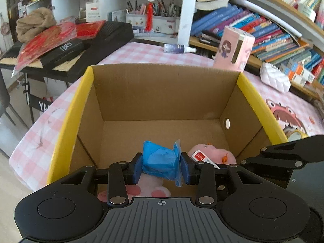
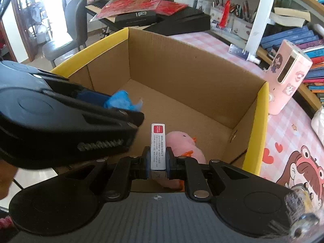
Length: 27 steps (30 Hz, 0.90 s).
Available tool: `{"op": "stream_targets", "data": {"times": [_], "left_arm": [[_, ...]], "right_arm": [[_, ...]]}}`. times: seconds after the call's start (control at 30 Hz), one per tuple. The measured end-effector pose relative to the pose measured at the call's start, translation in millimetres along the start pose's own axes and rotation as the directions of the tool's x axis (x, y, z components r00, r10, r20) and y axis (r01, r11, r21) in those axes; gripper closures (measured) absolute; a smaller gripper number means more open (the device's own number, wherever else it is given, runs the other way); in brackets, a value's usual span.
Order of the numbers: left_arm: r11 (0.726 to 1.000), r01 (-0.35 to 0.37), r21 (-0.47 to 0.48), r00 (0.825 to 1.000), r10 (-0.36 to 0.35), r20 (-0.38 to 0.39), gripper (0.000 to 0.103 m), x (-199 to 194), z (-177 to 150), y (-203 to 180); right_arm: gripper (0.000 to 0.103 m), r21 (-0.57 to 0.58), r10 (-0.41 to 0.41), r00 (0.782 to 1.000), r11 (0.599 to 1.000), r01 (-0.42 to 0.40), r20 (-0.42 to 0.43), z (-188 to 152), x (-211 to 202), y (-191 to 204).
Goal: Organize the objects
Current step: 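Lower the cap and medicine box into the yellow box and open both grippers, then withdraw both tools from the box and move toward the tape and charger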
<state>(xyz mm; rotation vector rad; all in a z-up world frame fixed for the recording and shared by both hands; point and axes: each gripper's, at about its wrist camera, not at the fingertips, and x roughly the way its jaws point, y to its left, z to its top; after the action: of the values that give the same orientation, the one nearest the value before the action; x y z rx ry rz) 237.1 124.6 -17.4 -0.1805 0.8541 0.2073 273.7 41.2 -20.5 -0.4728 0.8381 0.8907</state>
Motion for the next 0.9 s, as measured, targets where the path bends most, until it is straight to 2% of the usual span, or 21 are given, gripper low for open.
{"op": "stream_targets", "data": {"times": [0.17, 0.33, 0.5, 0.57, 0.67, 0.73, 0.9], "left_arm": [[0.999, -0.009, 0.038, 1.000, 0.010, -0.006, 0.065, 3.0, -0.2, -7.5], [1.000, -0.009, 0.022, 1.000, 0.008, 0.028, 0.063, -3.0, -3.0, -6.6], [1.000, 0.000, 0.004, 0.995, 0.000, 0.099, 0.052, -19.3, -6.6, -4.5], [1.000, -0.014, -0.003, 0.991, 0.014, 0.130, 0.031, -28.6, -8.2, -4.2], [1.000, -0.023, -0.007, 0.980, 0.024, 0.199, 0.020, -48.7, -12.4, -1.5], [1.000, -0.021, -0.007, 0.968, 0.022, 0.249, 0.017, -62.5, -15.5, 0.7], [1.000, -0.017, 0.011, 0.946, 0.012, 0.325, 0.015, -88.7, -26.6, 6.2]], "right_arm": [[0.089, 0.015, 0.010, 1.000, 1.000, -0.010, -0.015, -0.5, 0.3, 0.2], [0.089, 0.018, 0.005, 1.000, 1.000, -0.005, -0.008, -1.3, -0.2, 0.5], [0.088, 0.029, -0.027, 0.999, 0.999, 0.026, 0.039, -4.0, -4.5, 1.9], [0.085, 0.058, -0.043, 0.997, 0.997, 0.040, 0.058, -6.2, -8.2, 1.9], [0.077, 0.106, -0.063, 0.993, 0.993, 0.052, 0.102, -10.7, -20.2, 3.3], [0.068, 0.121, -0.086, 0.985, 0.990, 0.068, 0.152, -13.2, -32.2, 5.8], [0.067, 0.180, -0.162, 0.960, 0.976, 0.122, 0.230, -25.6, -63.3, 15.4]]}}
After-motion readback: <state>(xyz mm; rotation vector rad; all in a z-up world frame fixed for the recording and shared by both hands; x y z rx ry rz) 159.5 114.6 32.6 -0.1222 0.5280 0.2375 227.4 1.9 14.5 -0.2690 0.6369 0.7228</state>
